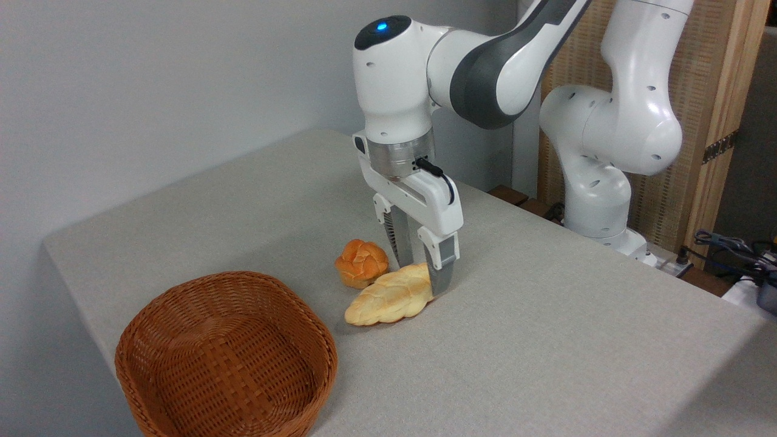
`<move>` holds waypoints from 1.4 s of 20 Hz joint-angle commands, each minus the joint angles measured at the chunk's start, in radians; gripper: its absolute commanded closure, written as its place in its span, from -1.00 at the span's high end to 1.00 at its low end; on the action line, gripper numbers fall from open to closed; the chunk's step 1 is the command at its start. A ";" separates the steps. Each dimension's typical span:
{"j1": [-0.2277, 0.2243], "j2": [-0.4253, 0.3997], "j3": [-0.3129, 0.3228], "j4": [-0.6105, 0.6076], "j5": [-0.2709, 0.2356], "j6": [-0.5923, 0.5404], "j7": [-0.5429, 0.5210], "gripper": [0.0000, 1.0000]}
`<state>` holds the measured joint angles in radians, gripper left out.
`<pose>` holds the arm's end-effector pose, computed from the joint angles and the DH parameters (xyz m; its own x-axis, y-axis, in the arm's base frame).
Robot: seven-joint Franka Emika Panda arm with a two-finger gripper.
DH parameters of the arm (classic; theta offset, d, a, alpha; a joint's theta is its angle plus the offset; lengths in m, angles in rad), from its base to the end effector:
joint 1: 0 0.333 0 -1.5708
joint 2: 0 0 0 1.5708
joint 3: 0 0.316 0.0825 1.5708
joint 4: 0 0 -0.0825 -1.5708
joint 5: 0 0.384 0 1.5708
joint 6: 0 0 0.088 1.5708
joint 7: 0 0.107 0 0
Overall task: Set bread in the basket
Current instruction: 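Close the gripper around the middle of the long bread loaf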
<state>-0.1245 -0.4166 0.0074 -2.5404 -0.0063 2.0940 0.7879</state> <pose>0.3997 -0.0473 0.4143 0.6195 -0.7849 -0.0151 -0.7844 -0.6196 0.0270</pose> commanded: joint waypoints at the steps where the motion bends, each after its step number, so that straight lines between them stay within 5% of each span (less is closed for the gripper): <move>1: -0.004 0.007 0.006 0.002 0.012 0.067 0.054 1.00; 20: -0.001 0.047 0.008 0.002 0.035 0.205 0.080 0.99; 23: -0.001 0.050 0.006 0.002 0.035 0.210 0.080 0.39; 28: -0.001 0.050 0.008 0.003 0.094 0.222 0.082 0.00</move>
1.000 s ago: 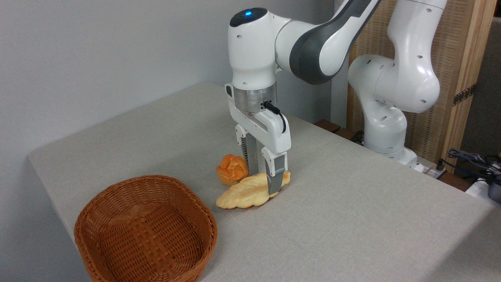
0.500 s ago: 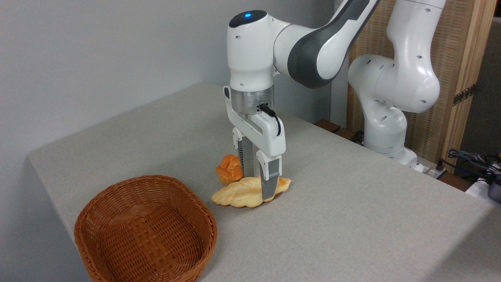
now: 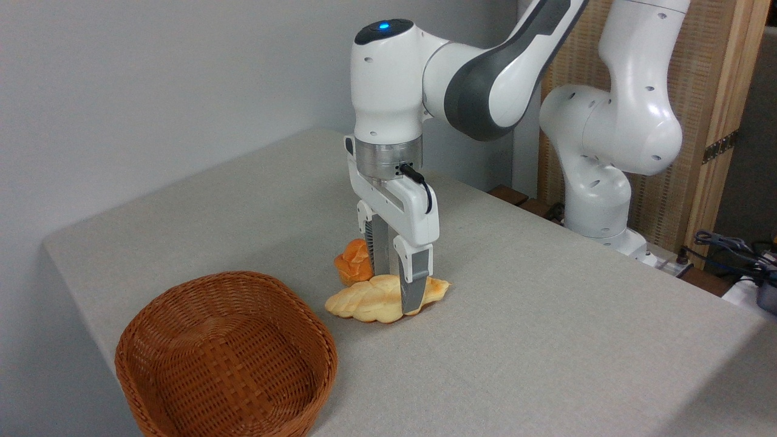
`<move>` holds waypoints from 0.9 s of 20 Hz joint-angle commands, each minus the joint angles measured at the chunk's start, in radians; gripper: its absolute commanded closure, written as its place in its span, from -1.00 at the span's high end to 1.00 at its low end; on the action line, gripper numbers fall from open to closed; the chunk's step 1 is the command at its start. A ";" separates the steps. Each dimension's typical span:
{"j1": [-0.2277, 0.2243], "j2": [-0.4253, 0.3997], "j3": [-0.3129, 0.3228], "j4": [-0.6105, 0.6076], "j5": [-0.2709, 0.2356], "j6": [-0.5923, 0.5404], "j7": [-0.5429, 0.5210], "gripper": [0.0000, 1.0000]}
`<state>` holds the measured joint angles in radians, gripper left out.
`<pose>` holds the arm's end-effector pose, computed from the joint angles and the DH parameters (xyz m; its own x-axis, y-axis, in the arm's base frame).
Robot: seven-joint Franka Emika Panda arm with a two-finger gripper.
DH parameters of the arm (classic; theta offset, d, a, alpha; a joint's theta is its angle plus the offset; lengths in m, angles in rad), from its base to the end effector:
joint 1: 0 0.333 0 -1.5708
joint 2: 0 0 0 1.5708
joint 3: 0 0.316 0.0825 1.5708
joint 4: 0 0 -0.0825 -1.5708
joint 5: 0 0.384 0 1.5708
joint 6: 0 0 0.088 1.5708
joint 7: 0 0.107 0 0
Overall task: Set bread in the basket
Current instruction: 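Close the gripper around the middle of the long bread loaf, then lift the loaf and carry it over the wicker basket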
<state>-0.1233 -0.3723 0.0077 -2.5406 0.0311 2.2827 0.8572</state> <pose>0.4227 -0.0483 0.4133 0.5436 -0.8374 0.0573 -0.8313 -0.5465 -0.1011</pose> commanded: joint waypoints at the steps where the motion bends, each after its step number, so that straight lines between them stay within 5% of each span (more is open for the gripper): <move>1: -0.003 0.006 0.008 0.003 0.065 0.034 0.013 -0.02; 5: -0.004 0.006 0.006 0.003 0.066 0.034 0.013 -0.16; 18: -0.006 0.004 0.006 0.005 0.067 0.029 0.011 -0.16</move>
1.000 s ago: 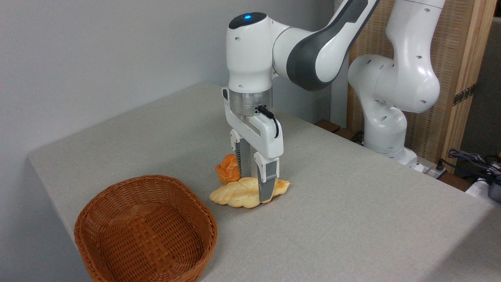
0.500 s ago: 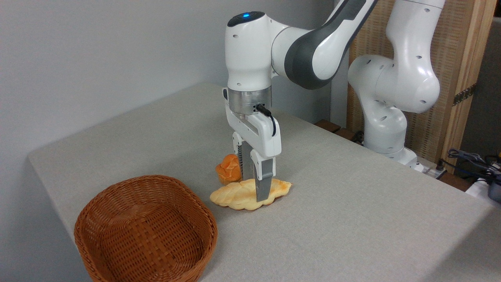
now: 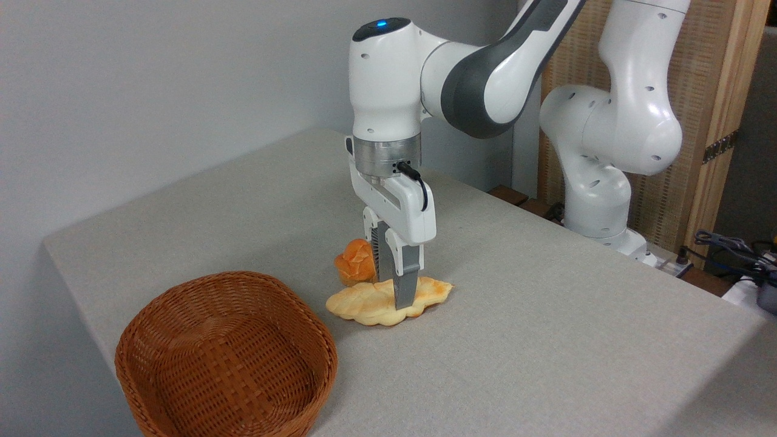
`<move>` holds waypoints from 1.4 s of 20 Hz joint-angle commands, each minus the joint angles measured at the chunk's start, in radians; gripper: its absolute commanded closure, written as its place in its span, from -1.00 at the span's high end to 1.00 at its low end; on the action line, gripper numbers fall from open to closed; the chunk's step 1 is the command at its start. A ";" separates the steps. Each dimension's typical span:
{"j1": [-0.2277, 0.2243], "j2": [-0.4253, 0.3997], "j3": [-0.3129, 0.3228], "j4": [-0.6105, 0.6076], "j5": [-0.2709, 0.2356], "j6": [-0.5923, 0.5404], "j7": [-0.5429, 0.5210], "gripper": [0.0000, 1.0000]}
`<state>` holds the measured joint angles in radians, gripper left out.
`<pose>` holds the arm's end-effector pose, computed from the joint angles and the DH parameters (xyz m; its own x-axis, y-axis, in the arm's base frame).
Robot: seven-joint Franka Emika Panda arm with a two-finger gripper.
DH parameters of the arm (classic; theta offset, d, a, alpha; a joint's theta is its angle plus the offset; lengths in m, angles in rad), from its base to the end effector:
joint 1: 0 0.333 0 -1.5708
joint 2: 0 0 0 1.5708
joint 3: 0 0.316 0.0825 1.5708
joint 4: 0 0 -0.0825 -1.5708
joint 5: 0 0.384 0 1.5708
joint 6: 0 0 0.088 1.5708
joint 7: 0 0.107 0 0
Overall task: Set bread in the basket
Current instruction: 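Lift the loaf and carry it over the wicker basket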
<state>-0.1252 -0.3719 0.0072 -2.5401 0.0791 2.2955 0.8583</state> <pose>0.4241 -0.0485 0.4147 0.5165 -0.8556 0.0345 -0.8457 -0.5160 -0.1359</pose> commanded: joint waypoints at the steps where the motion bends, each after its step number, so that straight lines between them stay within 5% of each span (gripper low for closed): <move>1: -0.004 0.001 0.008 0.006 0.018 0.013 0.008 -0.15; 6: -0.001 -0.010 0.007 0.030 -0.018 -0.062 -0.001 -0.13; 10: 0.007 -0.018 0.014 0.121 -0.174 -0.201 -0.004 -0.13; 15: 0.041 -0.007 0.014 0.217 -0.191 -0.301 -0.005 -0.11; 18: 0.065 0.048 0.014 0.320 -0.241 -0.315 -0.034 -0.11; 23: 0.068 0.220 0.014 0.596 -0.251 -0.454 -0.132 -0.08; 28: 0.068 0.356 0.011 0.779 -0.286 -0.459 -0.255 -0.07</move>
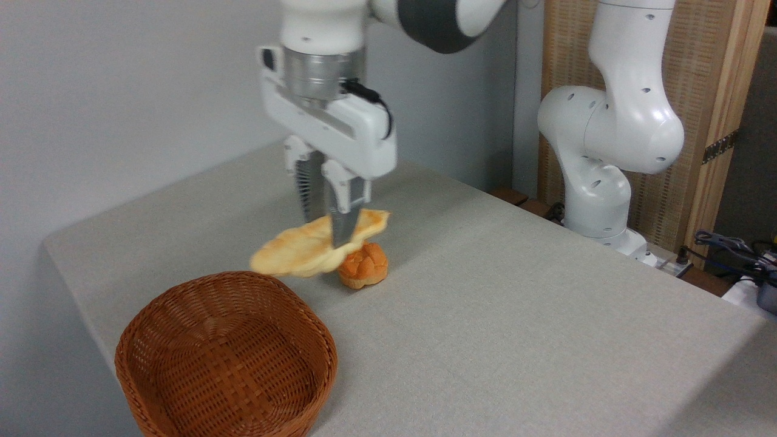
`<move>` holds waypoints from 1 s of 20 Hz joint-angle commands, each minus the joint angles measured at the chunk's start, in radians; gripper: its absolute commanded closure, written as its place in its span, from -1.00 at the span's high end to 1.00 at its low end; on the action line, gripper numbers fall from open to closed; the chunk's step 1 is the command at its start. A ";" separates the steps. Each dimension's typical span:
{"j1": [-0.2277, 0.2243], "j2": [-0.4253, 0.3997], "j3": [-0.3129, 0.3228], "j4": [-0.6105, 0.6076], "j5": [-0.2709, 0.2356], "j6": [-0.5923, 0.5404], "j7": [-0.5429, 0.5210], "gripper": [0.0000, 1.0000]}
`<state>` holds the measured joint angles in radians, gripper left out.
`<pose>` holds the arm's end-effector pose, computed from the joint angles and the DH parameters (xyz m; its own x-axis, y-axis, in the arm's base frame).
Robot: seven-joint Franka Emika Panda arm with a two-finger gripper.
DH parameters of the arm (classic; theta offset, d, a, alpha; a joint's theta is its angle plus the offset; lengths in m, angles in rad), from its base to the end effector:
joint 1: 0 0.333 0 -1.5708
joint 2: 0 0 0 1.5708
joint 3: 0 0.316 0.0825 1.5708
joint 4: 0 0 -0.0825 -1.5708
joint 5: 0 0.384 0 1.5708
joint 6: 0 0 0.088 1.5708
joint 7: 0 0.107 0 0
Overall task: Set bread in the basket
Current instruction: 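Lift the loaf and carry it over the wicker basket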
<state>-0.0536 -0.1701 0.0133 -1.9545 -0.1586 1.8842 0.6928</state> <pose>0.5181 -0.0323 0.5609 0.7617 -0.6242 0.1737 -0.6407 -0.7655 0.0593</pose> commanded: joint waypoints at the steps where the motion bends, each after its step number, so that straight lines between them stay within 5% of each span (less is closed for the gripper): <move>1: -0.003 0.188 0.002 0.231 -0.070 -0.048 -0.117 -0.07; 11: -0.003 0.222 0.007 0.279 -0.217 -0.014 -0.194 0.03; 20: -0.003 0.238 0.007 0.279 -0.268 0.125 -0.217 0.17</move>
<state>-0.0533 0.0529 0.0109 -1.6876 -0.3873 1.9454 0.4939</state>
